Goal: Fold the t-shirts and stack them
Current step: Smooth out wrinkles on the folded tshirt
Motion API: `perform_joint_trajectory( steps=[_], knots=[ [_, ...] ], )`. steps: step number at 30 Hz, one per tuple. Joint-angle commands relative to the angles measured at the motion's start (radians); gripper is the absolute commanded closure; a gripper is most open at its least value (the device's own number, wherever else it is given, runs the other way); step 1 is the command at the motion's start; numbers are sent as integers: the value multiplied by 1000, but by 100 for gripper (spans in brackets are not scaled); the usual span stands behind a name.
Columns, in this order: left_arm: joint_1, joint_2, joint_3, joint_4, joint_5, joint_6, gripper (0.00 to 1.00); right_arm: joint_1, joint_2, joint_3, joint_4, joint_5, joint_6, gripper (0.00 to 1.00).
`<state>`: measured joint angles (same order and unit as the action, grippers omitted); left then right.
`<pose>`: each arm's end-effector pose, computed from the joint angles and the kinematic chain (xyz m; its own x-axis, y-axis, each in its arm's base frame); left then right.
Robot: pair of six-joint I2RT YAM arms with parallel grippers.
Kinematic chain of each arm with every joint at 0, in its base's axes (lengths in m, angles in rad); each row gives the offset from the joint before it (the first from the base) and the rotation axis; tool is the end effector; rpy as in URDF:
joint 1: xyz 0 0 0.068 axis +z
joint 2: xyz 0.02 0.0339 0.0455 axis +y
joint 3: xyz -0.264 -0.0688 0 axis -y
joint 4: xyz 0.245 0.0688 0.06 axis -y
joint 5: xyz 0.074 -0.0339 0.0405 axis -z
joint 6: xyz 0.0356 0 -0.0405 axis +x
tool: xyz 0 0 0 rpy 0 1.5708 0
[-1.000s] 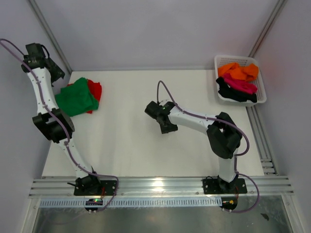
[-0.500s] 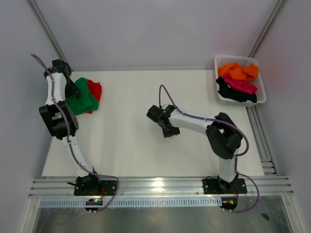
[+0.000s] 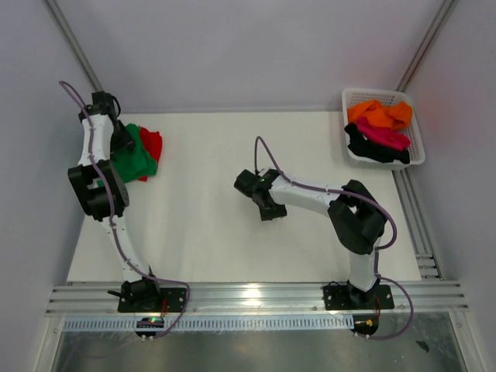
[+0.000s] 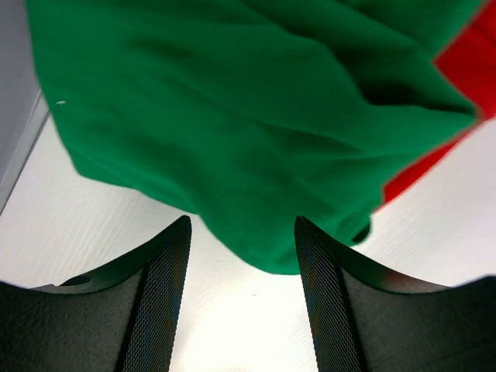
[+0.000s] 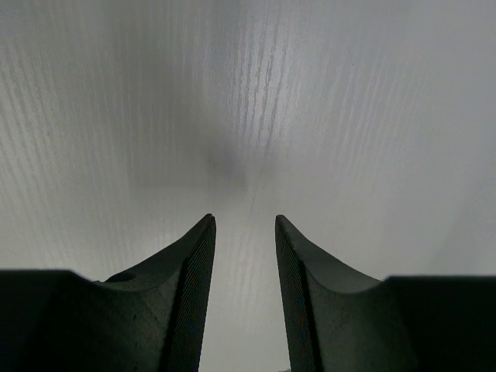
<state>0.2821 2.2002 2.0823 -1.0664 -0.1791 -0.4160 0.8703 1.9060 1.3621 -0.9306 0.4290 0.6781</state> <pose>0.4466 0.1361 0.2567 -0.6770 -0.6102 -0.4115 -0.6691 0.7432 -0.0014 0.2419 0.2640 0.1815 -0.9196 -0.2057 -0.3346 -0.1189 0.9577 -0.2621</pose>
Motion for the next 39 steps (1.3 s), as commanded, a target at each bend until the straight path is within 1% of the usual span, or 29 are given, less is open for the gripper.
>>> perform_joint_trajectory(
  steps=[1,6,13,16,18,21,23,24,25,27,30,31,32,33,36,39],
  knots=[
    [-90,-11,65,74,3,60,41,13,-36,2,41,-1,41,59],
    [-150,56,136,26,-66,68,42,12,-48,-44,95,-19,70,59],
    [-211,104,134,11,-160,54,41,13,-67,-93,202,-71,87,59],
    [-238,142,162,-30,-270,36,41,16,-87,-136,246,-88,100,59],
    [-251,165,214,-94,-330,19,41,16,-97,-167,262,-90,100,59],
    [-254,170,225,-138,-315,-33,41,19,-136,-190,335,-91,48,59],
    [-254,132,207,-152,-287,-59,41,19,-194,-210,467,-119,-21,59],
    [-254,112,200,-155,-249,-69,41,18,-211,-210,566,-133,-47,58],
    [-254,87,188,-141,-231,-72,40,18,-231,-195,613,-171,-101,58],
    [-254,11,185,-127,-220,-86,40,15,-222,-149,674,-206,-143,58],
    [-254,-85,205,-113,-220,-78,38,9,-161,-17,687,-294,-206,58],
    [-254,-102,203,-106,-238,-64,37,7,-145,39,687,-315,-212,58],
    [-254,-115,203,-99,-259,-50,37,7,-118,61,688,-335,-215,58],
    [-254,-120,205,-107,-279,-20,37,7,-107,80,693,-366,-215,58],
    [-254,-99,200,-159,-368,9,37,7,-101,100,722,-401,-200,58],
    [-254,-59,116,-156,-399,23,38,7,-120,62,746,-409,-189,57]
  ],
)
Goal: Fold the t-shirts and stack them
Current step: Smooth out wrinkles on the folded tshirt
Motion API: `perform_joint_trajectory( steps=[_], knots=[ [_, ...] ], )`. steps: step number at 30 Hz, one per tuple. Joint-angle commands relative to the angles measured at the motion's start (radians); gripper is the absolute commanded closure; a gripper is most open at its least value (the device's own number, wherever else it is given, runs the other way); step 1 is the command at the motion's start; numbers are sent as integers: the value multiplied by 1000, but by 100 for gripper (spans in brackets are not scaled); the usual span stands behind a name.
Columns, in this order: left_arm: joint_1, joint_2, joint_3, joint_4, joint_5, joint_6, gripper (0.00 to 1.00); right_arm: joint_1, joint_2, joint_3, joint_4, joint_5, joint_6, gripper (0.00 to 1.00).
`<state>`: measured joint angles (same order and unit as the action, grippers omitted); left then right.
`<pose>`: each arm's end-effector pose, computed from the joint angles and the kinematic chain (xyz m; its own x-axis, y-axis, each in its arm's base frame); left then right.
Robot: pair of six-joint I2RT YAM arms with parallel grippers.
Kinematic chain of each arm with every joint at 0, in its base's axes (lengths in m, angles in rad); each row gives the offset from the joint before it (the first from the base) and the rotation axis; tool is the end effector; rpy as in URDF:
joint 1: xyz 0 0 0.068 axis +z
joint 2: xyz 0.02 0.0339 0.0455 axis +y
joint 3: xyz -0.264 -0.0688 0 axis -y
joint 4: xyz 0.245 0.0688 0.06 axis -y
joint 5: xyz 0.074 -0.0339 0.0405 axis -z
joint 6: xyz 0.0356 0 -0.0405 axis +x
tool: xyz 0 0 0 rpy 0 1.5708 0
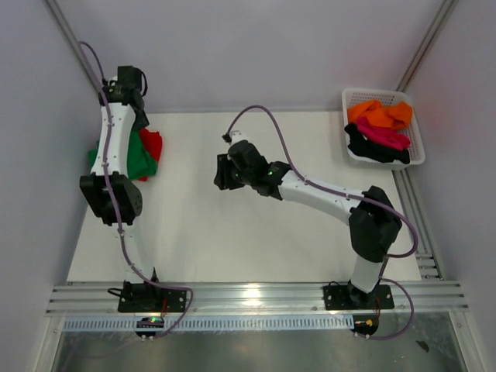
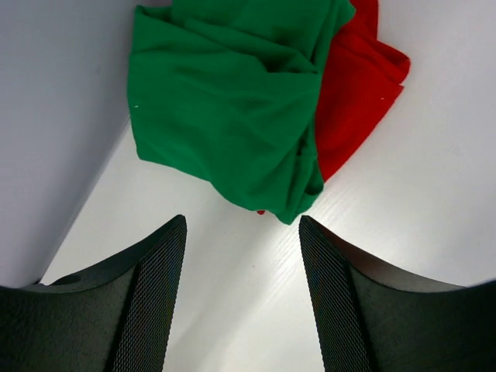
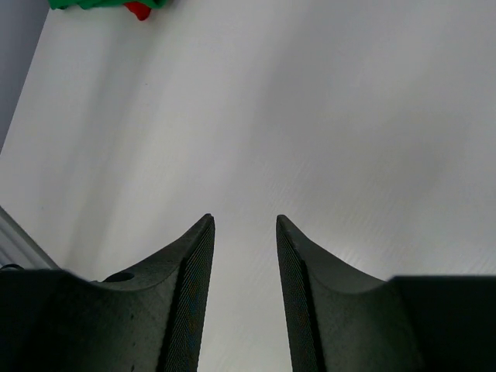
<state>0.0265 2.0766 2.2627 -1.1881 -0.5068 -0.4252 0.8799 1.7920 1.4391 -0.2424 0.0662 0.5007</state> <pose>0.4336 0.0288 0.3602 -0.6499 -0.3780 -0.6594 -0.6066 0.7807 0.1504 0.2690 0.3216 0.2813 -0.6659 -0.0536 -0.7441 -0.4724 0.8023 0.3649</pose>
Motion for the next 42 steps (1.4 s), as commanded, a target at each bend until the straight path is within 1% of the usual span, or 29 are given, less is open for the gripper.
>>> perform_joint_trajectory(
  steps=[1,6,8,10,13,16,20,22,24,26,29,32,35,39,42],
  knots=[
    [1,74,-104,-31,-68,20,38,-2,-13,-37,60,-45,-11,58],
    [1,99,-222,16,-9,-32,39,-2,-60,-103,63,-14,-22,58],
    [1,99,-265,45,-7,-65,39,-2,-77,-118,60,-2,-34,57],
    [1,103,-276,65,-18,-86,39,-2,-88,-124,46,7,-39,58],
    [1,119,-238,45,-45,-138,39,-2,-106,-140,26,24,-57,58],
    [1,102,-210,38,-41,-172,39,-2,-128,-164,15,44,-65,57],
    [1,40,-180,73,2,-179,39,-4,-137,-184,0,47,-64,58],
    [0,1,-167,96,-5,-178,39,-4,-138,-190,-1,43,-62,58],
    [1,-19,-164,128,-45,-173,38,-2,-138,-190,-8,43,-64,57],
    [3,-16,-135,122,-97,-167,38,-4,-140,-190,-12,47,-68,57],
    [3,31,-45,50,-257,-185,38,-4,-141,-194,-23,50,-70,58],
    [15,53,-31,22,-309,-223,38,-4,-143,-204,-31,49,-65,58],
    [42,60,-31,7,-311,-270,38,-2,-149,-226,-37,47,-57,58],
    [82,88,-34,-24,-297,-371,38,-4,-169,-255,-54,58,-53,58],
    [108,118,-28,-33,-245,-385,38,-2,-189,-275,-67,75,-54,58]
  ],
)
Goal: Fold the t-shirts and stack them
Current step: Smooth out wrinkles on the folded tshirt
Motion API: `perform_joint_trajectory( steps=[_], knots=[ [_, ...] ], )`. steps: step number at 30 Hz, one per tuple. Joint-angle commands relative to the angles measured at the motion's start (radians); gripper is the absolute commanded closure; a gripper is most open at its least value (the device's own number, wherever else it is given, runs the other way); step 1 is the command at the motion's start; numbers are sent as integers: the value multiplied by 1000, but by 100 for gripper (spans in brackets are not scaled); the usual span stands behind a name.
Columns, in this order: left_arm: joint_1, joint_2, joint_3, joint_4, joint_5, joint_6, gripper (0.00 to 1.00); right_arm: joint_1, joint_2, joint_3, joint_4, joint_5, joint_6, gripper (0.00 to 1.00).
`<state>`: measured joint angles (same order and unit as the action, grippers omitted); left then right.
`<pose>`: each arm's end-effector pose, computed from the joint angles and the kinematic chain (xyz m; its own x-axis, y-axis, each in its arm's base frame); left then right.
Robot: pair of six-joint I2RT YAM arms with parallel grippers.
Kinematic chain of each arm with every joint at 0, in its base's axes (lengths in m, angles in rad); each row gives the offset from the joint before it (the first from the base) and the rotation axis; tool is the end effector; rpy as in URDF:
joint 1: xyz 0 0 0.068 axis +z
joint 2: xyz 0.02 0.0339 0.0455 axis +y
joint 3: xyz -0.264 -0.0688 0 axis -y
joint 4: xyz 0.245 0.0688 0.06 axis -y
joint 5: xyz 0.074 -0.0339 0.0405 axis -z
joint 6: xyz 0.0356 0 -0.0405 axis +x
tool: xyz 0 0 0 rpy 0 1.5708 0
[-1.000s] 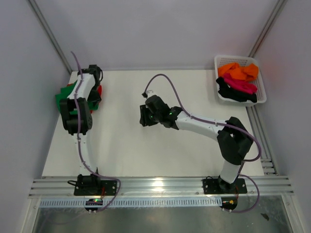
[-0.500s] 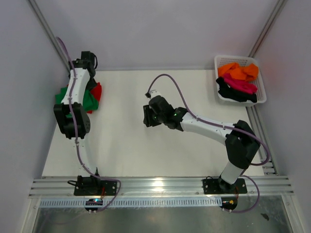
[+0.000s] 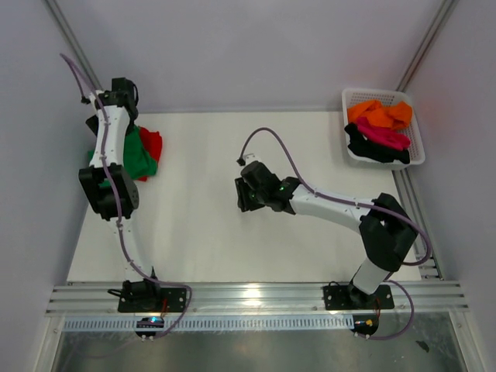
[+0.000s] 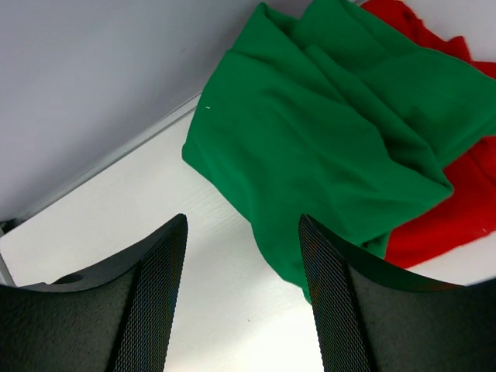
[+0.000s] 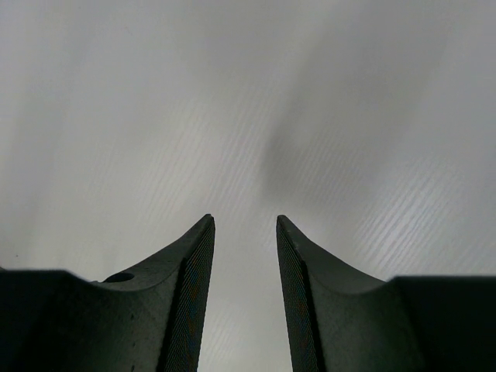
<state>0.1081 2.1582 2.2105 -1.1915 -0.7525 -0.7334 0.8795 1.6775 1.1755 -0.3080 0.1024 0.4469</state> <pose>0.4444 0.0727 0.3152 -0.4279 -0.5380 -0.7263 -0.8741 0.4506 0.1812 0.2369 0.2806 0.2315 -0.7282 -0.2057 -0.6538 -0.4510 0.8620 0.2312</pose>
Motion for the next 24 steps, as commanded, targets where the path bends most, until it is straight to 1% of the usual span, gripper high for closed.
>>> perform_joint_trajectory(
  steps=[1,5,6,9,14,17,18,20,24],
  knots=[
    [37,49,26,-25,11,-75,38,-4,-79,-20,-6,42,-1,57],
    [70,124,57,-36,88,-78,38,-2,-91,-27,-36,52,1,57],
    [76,140,63,-33,147,-75,38,-2,-94,-30,-45,56,1,58],
    [100,216,90,-36,261,-60,39,-2,-111,-36,-59,65,3,57],
    [100,339,92,-51,395,-26,41,-2,-125,-23,-92,82,-4,58],
    [100,373,74,-46,442,-17,43,-2,-137,-23,-102,91,-2,58],
    [100,373,46,-37,450,-14,43,-2,-139,-22,-106,92,-1,58],
    [100,359,-10,-2,453,-12,43,-2,-142,-27,-111,97,3,57],
    [100,341,-69,29,455,-11,43,-2,-139,-30,-118,97,9,58]
  ],
)
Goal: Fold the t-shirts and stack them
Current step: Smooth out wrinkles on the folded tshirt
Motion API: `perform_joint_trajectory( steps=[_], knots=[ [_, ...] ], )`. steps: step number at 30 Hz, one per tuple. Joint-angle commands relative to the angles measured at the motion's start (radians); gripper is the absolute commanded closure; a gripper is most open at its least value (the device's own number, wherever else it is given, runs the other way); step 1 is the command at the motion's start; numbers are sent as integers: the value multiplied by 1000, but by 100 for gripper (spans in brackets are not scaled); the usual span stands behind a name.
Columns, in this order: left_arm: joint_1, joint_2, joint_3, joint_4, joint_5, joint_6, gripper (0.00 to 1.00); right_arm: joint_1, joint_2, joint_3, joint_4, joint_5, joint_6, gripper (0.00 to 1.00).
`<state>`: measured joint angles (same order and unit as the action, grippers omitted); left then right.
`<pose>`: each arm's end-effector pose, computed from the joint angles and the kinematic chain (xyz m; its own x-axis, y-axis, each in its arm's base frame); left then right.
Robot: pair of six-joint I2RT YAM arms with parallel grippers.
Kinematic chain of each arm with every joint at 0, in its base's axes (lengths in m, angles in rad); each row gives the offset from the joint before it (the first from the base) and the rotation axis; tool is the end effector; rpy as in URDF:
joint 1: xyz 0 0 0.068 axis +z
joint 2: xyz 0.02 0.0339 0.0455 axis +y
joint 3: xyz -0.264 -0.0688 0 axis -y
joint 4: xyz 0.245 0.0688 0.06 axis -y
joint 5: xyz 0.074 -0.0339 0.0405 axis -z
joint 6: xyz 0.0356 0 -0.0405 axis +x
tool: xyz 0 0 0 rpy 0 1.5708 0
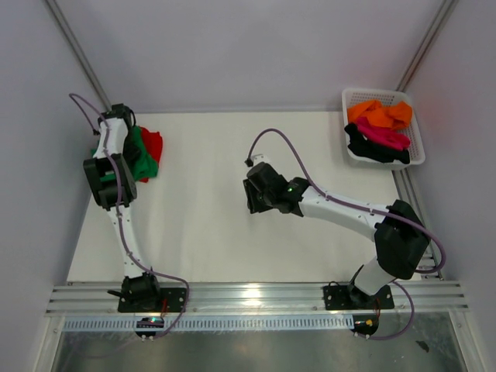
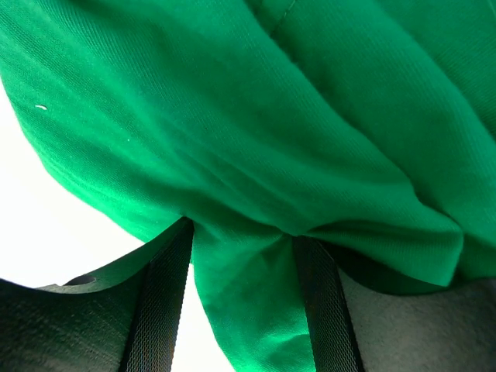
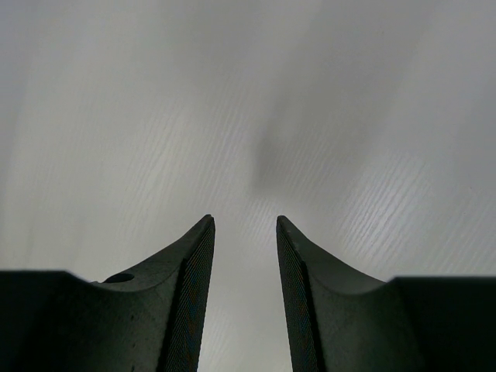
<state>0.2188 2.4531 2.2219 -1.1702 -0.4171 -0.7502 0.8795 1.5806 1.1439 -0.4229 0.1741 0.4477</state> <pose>0.4791 0.1213 0.1785 -0.5231 -0.7549 -0.3956 -0.8500 0.4962 0.1772 0.2223 0.2589 0.2456 -0.7326 -0.2166 -0.6452 -0.4099 0.8972 0.1643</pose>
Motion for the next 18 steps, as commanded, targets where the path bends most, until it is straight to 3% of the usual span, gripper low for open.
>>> perform_joint_trajectory(
  steps=[1,18],
  knots=[
    [-10,41,-88,7,120,6,43,-2,-42,4,-4,25,9,58],
    [-10,-154,-389,1,29,-57,44,-2,-48,-3,9,34,52,58]
  ],
)
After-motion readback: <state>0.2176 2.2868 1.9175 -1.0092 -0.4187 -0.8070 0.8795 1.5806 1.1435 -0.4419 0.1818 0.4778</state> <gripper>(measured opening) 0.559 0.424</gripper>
